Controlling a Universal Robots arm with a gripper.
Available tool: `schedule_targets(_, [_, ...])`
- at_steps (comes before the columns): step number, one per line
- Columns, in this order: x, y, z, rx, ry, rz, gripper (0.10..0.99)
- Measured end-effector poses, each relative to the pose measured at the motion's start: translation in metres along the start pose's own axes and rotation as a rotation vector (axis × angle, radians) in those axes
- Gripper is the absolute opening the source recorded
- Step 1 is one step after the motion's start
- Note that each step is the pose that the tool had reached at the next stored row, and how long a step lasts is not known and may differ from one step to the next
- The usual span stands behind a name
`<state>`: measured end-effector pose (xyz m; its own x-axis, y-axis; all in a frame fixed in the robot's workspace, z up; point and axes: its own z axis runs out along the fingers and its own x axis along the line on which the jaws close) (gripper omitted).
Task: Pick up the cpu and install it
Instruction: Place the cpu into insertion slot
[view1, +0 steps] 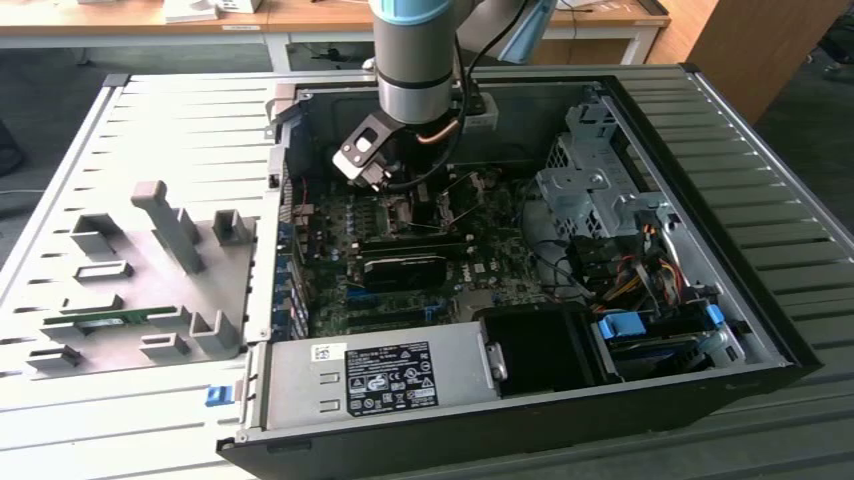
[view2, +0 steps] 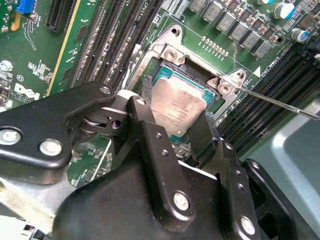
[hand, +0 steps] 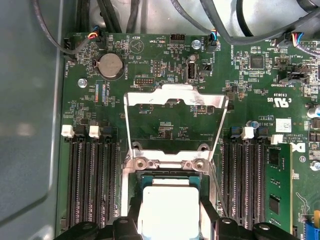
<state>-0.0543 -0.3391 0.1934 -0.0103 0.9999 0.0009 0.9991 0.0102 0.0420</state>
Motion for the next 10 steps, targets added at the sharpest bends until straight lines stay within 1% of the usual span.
schedule_targets(10, [0.0, 0.0003, 0.0004, 0.0, 0.0002, 0.001, 0.537])
